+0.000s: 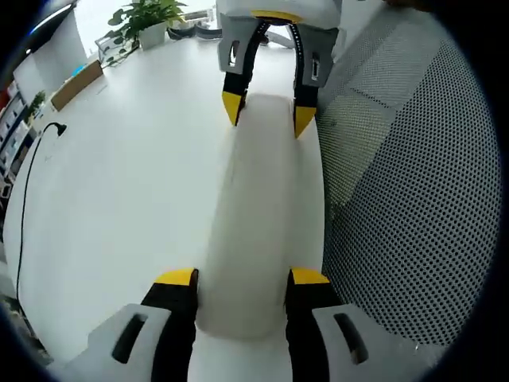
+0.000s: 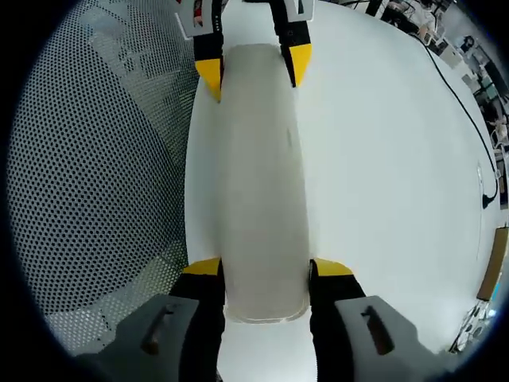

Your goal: Arrange the utensils inside the cutlery case until each visible utensil rests in its matching compartment.

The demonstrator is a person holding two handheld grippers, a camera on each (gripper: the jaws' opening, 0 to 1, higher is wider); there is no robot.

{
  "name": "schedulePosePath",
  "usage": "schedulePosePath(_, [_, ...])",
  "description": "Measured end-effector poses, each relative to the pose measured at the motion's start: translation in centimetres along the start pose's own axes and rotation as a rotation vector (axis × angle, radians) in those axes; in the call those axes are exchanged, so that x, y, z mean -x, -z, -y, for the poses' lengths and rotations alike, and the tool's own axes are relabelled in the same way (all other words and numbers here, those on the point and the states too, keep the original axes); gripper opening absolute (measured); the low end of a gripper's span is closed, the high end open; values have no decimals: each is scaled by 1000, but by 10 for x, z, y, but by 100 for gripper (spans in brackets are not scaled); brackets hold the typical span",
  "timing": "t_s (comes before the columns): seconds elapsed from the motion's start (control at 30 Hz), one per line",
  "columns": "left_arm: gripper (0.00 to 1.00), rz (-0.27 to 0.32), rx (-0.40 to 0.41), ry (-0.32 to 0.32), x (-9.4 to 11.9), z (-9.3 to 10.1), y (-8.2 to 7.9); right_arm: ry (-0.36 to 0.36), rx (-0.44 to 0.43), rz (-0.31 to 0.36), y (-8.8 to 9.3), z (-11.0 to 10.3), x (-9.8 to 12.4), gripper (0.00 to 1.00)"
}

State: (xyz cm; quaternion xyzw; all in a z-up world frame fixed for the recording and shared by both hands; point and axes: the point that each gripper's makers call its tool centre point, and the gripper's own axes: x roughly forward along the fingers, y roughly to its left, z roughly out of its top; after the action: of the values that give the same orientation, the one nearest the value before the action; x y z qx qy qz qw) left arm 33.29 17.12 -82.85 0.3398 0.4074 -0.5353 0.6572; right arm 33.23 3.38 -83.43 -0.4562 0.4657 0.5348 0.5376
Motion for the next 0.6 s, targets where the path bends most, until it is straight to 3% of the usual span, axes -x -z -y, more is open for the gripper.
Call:
schedulePosePath(0.2, [46,39,-12,8,1,2,1,-23,50,-11,2,2,2,42])
schedulePosePath(0.23, [47,39,1,-1,1,1,1,21,-22,-40,7,8,4,49])
schedulePosePath(0.27, [47,-31,101,-38,6,-2,12,22,-55,-50,10,9,7,60])
schedulePosePath(0.3, [47,-41,128,-50,8,-3,13,5,-29,-44,12,8,12,65])
schedulePosePath(0.37, [46,-24,105,-41,12,1,14,-16,-54,23,8,3,27,73])
schedulePosePath(0.47, [43,-30,20,-51,30,1,14,36,-115,103,12,12,51,92])
schedulePosePath(0.5, [44,-20,37,-53,37,0,13,25,-127,127,16,10,61,94])
schedulePosePath(0.53, [44,35,81,-59,49,-2,7,21,-135,144,20,10,68,96])
schedulePosePath(0.57, [43,48,96,-54,54,-2,5,14,-155,179,24,8,77,100])
schedulePosePath(0.6, [43,95,114,-84,69,-9,0,5,-162,198,27,6,83,99])
